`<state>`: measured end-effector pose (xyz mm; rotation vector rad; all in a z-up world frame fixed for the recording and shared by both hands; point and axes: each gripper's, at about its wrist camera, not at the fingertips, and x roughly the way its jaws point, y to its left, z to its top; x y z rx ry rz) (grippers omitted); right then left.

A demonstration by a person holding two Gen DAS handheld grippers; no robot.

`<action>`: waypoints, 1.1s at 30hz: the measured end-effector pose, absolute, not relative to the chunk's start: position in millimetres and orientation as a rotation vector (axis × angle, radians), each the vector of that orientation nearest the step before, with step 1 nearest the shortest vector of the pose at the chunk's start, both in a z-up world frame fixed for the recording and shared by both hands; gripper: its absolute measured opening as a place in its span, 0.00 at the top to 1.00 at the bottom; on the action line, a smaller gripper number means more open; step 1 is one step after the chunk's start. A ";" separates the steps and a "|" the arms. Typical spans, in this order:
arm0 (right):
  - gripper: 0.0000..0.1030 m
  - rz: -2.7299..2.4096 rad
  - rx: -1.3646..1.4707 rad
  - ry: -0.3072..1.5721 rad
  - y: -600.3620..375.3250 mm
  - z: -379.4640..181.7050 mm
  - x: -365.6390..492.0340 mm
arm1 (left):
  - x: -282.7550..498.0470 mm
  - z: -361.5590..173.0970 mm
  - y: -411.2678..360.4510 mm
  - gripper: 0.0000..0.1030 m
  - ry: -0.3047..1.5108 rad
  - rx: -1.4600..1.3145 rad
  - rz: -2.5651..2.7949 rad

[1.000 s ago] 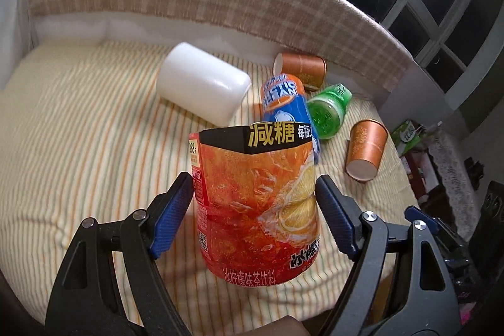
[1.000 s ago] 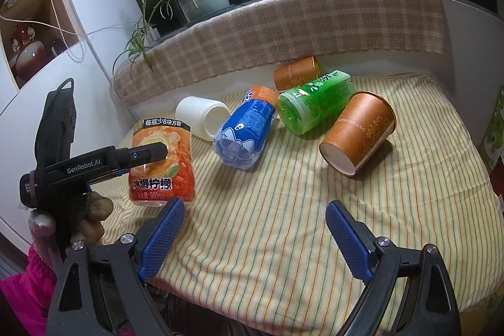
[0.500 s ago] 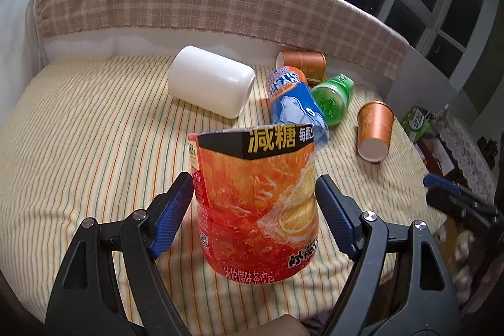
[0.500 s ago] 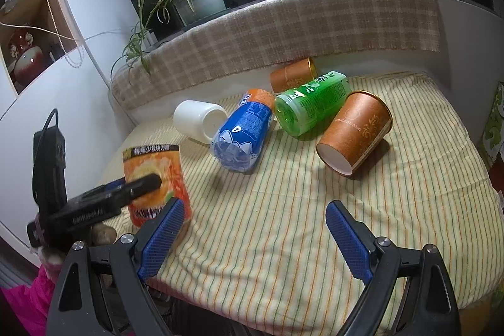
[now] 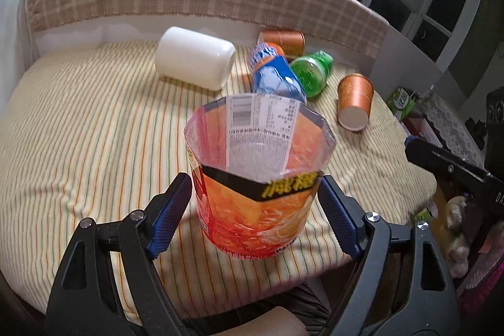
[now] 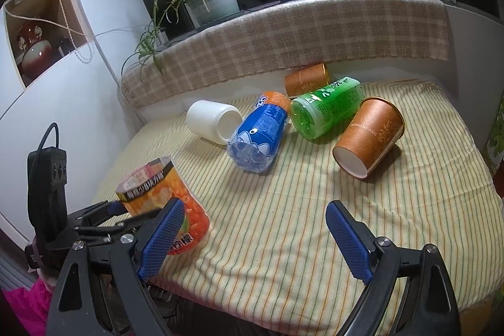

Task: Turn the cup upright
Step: 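Lift the orange cup with the left tool and rotate its opening upward, then set the orange cup base-down on the table and open the left tool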

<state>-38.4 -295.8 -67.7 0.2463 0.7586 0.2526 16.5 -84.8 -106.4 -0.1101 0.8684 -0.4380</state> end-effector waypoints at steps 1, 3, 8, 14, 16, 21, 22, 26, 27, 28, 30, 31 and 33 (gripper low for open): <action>0.10 0.254 0.243 0.756 -294.5 -67.3 -39.8 | 14.3 -106.7 -85.7 0.17 0.871 -0.104 -0.442; 0.10 0.257 0.237 0.751 -292.7 -66.3 -42.8 | 9.6 -106.9 -86.5 0.15 0.874 -0.093 -0.447; 0.10 0.262 0.225 0.727 -289.5 -61.5 -52.2 | -1.0 -108.1 -85.1 0.14 0.878 -0.081 -0.442; 0.10 0.271 0.219 0.708 -283.3 -59.6 -64.7 | -19.7 -108.5 -80.6 0.12 0.870 -0.065 -0.440; 0.10 0.269 0.213 0.702 -281.2 -59.0 -69.9 | -29.1 -107.7 -77.9 0.12 0.857 -0.059 -0.436; 0.10 0.245 0.177 0.681 -272.2 -58.6 -83.9 | -53.7 -99.7 -65.2 0.12 0.798 -0.051 -0.387; 0.10 0.234 0.166 0.675 -269.9 -58.8 -86.3 | -58.6 -96.0 -61.9 0.12 0.777 -0.052 -0.370; 0.07 0.205 0.134 0.663 -262.6 -60.3 -91.6 | -75.1 -78.2 -50.5 0.12 0.676 -0.052 -0.294; 0.04 0.197 0.123 0.661 -260.5 -60.7 -92.3 | -77.9 -74.8 -48.8 0.12 0.657 -0.051 -0.282; 0.00 0.187 0.115 0.655 -258.8 -60.9 -93.6 | -80.7 -71.0 -47.5 0.08 0.635 -0.048 -0.267; 0.00 0.172 0.100 0.641 -256.0 -60.8 -96.0 | -86.2 -65.2 -45.2 0.01 0.594 -0.041 -0.246; 0.00 0.170 0.092 0.639 -254.6 -60.8 -96.4 | -89.3 -62.2 -43.9 0.01 0.570 -0.037 -0.232; 0.00 0.166 0.077 0.635 -251.8 -61.0 -97.4 | -92.3 -57.8 -42.0 0.01 0.544 -0.031 -0.210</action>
